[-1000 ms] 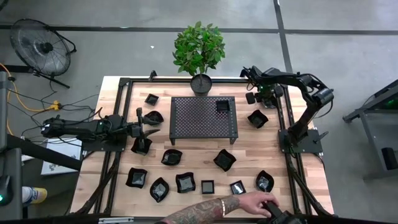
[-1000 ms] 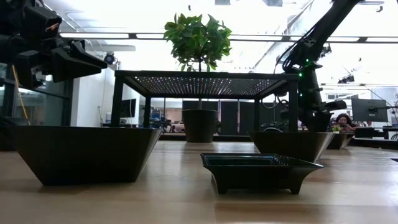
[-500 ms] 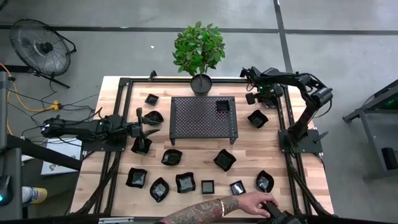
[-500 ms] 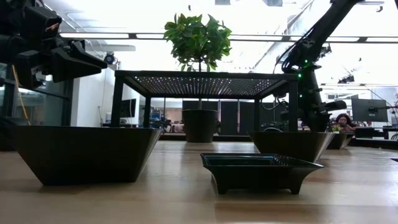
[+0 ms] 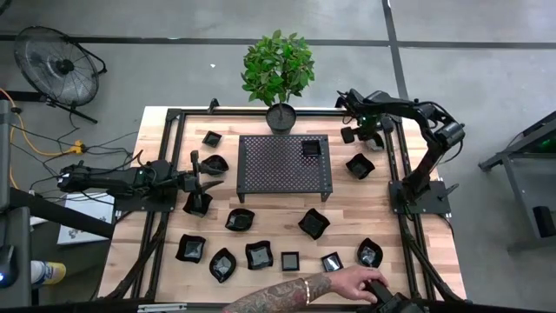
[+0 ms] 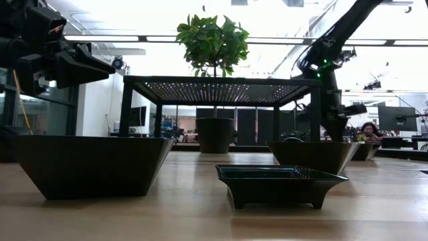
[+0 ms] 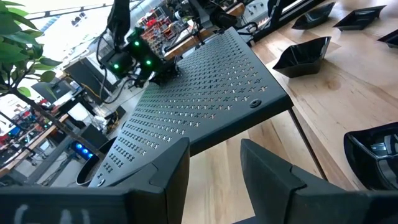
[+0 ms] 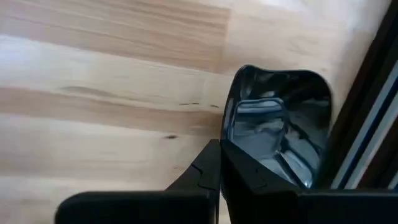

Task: Pick & Place Mini shaped plates
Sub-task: Put the black leaf-shaped plate on the shelf

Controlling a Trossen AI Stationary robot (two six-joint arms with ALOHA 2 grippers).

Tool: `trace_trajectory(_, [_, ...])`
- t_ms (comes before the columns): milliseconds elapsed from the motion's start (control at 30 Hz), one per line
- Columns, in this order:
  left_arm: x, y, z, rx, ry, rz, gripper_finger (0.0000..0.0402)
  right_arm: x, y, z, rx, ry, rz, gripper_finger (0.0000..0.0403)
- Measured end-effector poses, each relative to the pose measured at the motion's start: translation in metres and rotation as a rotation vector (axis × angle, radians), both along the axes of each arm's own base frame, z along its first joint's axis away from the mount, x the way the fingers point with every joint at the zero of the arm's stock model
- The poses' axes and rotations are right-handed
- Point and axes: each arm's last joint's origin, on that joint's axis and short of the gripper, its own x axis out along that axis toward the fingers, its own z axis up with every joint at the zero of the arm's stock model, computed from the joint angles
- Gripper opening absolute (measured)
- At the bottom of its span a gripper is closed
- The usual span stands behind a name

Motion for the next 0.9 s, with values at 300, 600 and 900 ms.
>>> trace_trajectory(300, [0.000,0.000,0.000,0.000,0.000,0.000,0.0140,0.008,-0.006,0.027,-0.015,-0.008,0.042,0.0000])
trace_trajectory(600, [0.000,0.000,0.000,0.000,0.000,0.000,0.0140,0.017,-0.003,0.041,-0.002,-0.003,0.077,0.0000])
trace_trajectory(900, [0.000,0.000,0.000,0.000,0.000,0.000,0.0140,0.034,0.003,0.078,0.002,0.012,0.191,0.0000])
